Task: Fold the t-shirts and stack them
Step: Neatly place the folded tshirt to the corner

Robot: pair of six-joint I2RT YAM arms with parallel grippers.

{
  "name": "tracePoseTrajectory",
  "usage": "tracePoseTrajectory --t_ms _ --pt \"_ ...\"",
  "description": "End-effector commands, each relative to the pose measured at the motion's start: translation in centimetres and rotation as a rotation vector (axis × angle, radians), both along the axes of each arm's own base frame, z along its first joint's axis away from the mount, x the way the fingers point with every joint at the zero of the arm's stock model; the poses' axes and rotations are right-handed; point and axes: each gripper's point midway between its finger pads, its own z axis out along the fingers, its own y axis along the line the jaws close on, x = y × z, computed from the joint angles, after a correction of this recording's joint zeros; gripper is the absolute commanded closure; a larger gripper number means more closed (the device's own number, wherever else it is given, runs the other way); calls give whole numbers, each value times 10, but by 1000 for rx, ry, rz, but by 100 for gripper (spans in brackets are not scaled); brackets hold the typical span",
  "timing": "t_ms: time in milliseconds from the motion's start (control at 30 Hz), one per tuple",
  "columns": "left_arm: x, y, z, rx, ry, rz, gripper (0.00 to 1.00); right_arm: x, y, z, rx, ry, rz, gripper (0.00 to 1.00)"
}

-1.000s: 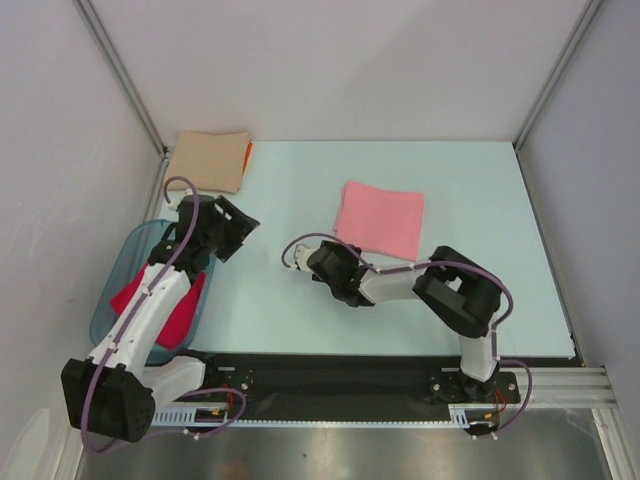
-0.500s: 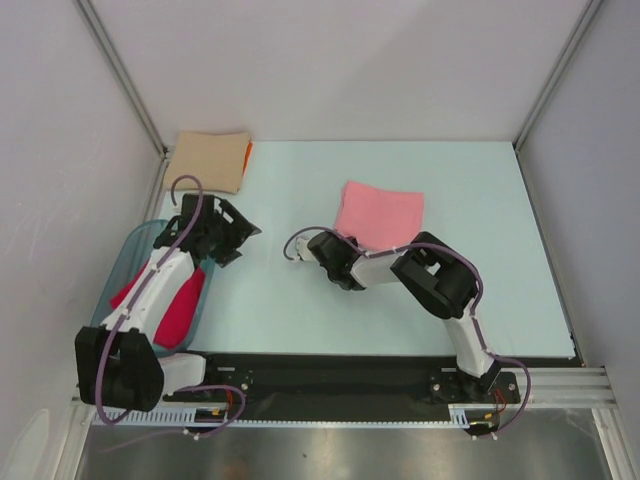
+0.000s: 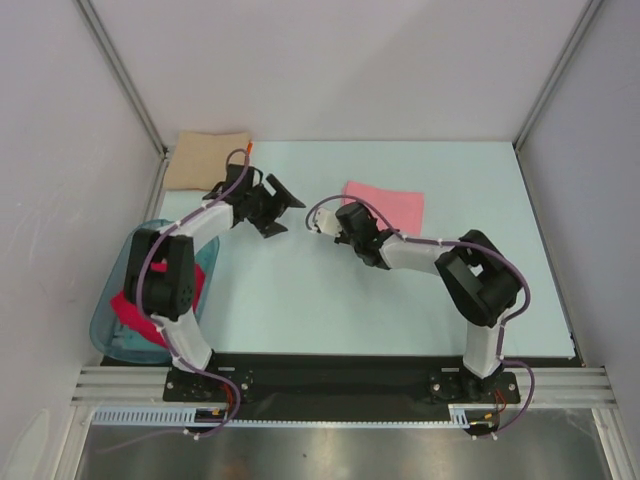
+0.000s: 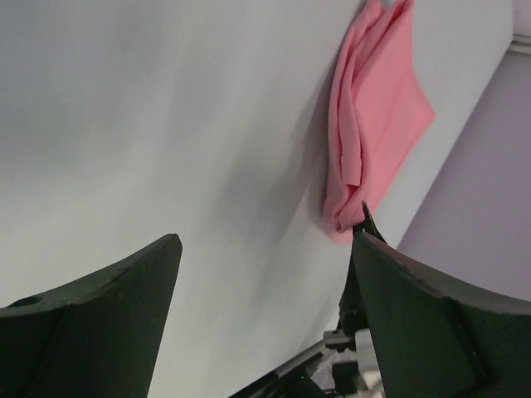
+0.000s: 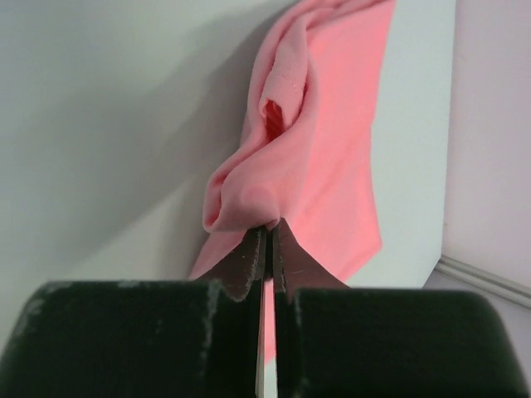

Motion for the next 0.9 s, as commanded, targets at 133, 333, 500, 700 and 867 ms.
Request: tracePoseTrajectory --t_ms 133,333,500,700,867 --pt "51 -54 -7 -188 -38 -4 6 -4 -6 15 115 35 23 100" --pt "69 -101 -22 -249 7 -16 4 -1 -5 19 186 44 15 100" --pt "84 -131 -28 -256 2 -14 0 1 -7 30 237 35 8 100" --pt "95 -154 -47 -222 39 -17 0 5 -9 42 285 19 4 100" --pt "94 -164 -63 -202 62 3 3 8 -9 50 311 6 4 100"
